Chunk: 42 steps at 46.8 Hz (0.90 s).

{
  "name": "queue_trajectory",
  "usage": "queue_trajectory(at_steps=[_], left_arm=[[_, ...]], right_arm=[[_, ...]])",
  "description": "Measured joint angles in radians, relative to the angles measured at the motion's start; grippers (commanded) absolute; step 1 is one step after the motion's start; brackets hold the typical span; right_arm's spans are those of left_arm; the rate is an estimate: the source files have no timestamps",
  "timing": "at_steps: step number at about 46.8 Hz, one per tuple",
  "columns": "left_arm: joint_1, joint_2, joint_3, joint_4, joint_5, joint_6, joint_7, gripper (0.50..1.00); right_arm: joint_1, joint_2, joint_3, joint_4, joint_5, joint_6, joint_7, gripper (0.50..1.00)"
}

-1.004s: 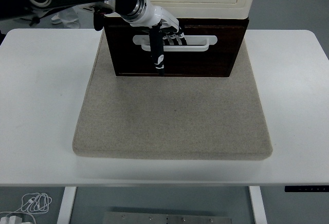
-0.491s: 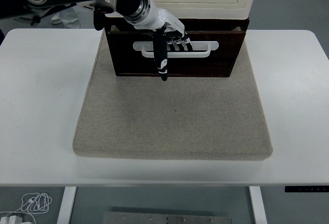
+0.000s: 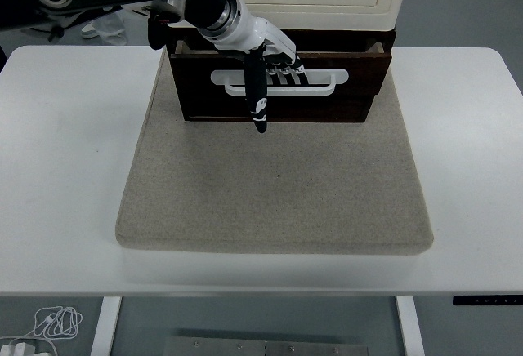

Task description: Open the drawer under the combination cabinet

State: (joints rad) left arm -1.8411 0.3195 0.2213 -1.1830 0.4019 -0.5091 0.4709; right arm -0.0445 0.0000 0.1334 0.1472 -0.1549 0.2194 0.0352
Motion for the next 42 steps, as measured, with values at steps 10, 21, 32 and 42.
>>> queue_trajectory(at_steps=[10, 21, 32, 42], left_arm=[[-0.003, 0.006, -0.003, -0.023, 0.000, -0.005, 0.000, 1.000], [-0.009, 0.007, -0.005, -0.046, 0.000, -0.008, 0.000, 1.000], [-0.018, 0.020, -0.005, -0.074, 0.000, -0.008, 0.002, 1.000], [-0.027, 0.031, -0.005, -0.095, -0.001, -0.008, 0.002, 1.000]], right_arm=[[0.000, 0.000, 0.000, 0.000, 0.000, 0.000, 0.001, 0.926], [0.000, 0.000, 0.000, 0.000, 0.000, 0.000, 0.001, 0.926], [0.000, 0.000, 0.000, 0.000, 0.000, 0.000, 0.000, 0.926], [0.000, 0.000, 0.000, 0.000, 0.000, 0.000, 0.000, 0.926]])
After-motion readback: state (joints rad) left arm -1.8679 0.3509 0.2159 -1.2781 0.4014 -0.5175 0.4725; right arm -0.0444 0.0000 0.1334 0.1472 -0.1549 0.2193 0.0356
